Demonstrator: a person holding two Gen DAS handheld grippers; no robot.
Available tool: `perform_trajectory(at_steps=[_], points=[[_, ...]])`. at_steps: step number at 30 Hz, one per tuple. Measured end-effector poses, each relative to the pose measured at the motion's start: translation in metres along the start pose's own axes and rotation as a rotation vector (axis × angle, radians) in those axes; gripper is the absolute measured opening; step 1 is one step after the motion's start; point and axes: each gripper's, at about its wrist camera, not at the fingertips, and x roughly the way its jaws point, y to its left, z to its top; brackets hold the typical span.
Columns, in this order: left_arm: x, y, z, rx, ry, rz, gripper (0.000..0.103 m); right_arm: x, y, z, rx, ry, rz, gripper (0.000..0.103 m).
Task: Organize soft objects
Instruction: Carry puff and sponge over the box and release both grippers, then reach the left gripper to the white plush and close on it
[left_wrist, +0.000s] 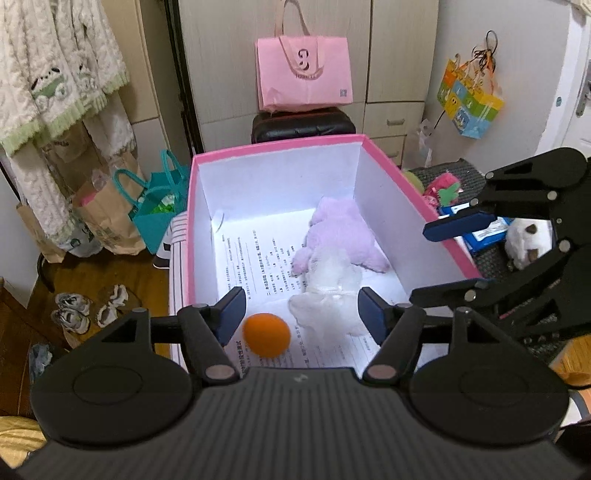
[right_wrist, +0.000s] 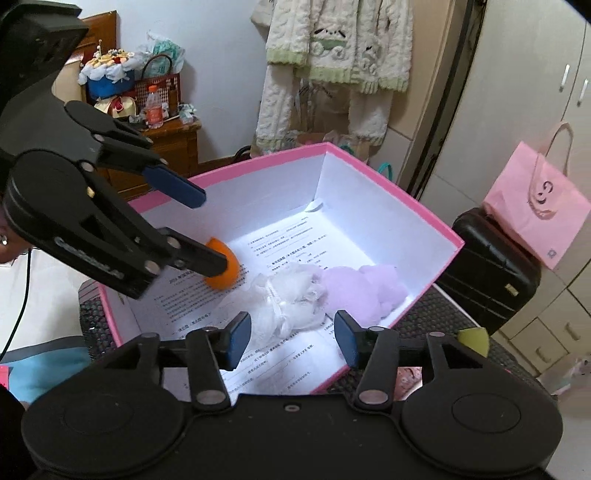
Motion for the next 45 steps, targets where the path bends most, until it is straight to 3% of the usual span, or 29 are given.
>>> perform_trajectory(at_steps=[13,26,35,45], points=[[-0.069,-0.031,-0.011,0.051,-0.083,-0.063,0.074,-0.061,0.022,-0.017,-0.011,-0.066,-0.032,0.060],[-0.119,-0.091,-0.034,0.160,-0.114,-0.141,0.082,-0.147,0.039,-0.076,0.027,-0.132,-0.026,0.065],[-0.107,-0.142,-0.044,0.266,-0.056,-0.208,0.085,-0.179,0.032,-0.134,0.114,-0.146,-0.079,0.068],[-0.057,-0.186,-0.043,0.300,0.049,-0.315,0.087,-0.164,0.004,-0.192,0.238,-0.103,-0.134,0.069]])
